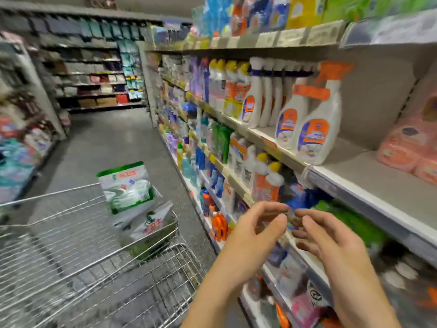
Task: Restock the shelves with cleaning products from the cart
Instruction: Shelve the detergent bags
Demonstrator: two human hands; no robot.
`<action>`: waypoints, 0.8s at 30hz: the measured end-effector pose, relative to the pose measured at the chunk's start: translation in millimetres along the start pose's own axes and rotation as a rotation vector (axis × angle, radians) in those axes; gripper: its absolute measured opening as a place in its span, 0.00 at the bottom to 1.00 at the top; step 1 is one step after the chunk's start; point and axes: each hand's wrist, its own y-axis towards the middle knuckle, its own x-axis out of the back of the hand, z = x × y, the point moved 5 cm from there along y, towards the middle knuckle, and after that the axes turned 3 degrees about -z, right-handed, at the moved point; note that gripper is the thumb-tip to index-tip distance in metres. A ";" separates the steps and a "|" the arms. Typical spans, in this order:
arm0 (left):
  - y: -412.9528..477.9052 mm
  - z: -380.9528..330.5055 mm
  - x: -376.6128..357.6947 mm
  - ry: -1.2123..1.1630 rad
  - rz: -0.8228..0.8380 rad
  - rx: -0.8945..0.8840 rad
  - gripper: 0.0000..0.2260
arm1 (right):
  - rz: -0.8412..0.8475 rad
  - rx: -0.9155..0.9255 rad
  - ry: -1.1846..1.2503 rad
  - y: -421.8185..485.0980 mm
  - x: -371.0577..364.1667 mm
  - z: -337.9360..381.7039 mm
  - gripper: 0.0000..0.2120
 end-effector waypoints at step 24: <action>5.0 122.0 425.3 0.085 -0.693 0.320 0.10 | 0.583 -0.159 -0.123 99.0 -413.1 -136.2 0.08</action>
